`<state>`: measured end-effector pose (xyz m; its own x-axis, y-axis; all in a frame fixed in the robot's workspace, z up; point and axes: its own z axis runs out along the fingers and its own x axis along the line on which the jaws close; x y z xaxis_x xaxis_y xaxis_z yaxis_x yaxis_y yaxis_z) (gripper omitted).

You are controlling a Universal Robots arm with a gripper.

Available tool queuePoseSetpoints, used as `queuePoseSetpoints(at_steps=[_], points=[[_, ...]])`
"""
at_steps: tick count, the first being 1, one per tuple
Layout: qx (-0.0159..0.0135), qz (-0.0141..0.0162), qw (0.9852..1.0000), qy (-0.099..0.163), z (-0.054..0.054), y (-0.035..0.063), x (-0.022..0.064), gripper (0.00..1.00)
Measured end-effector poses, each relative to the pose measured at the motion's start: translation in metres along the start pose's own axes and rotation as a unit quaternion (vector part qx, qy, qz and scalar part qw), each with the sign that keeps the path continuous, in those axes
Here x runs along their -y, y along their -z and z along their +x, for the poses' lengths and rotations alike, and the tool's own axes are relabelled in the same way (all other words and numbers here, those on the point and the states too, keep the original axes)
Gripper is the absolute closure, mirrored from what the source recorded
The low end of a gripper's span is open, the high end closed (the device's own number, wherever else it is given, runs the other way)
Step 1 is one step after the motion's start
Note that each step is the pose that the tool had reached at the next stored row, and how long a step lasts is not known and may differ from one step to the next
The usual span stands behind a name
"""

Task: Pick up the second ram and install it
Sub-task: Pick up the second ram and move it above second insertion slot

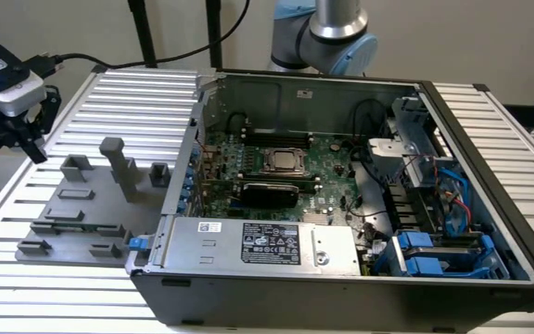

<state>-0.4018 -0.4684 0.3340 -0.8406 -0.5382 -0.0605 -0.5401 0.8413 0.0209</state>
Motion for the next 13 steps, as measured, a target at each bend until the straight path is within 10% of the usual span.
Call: queuePoseSetpoints(at_steps=[7,13], points=[[-0.0036,-0.0008,0.9982,0.06,0.0001,-0.0025,0.0,0.89],[-0.0068,-0.0015,0.9937,0.112,0.0003,-0.0045,0.0001,0.89]])
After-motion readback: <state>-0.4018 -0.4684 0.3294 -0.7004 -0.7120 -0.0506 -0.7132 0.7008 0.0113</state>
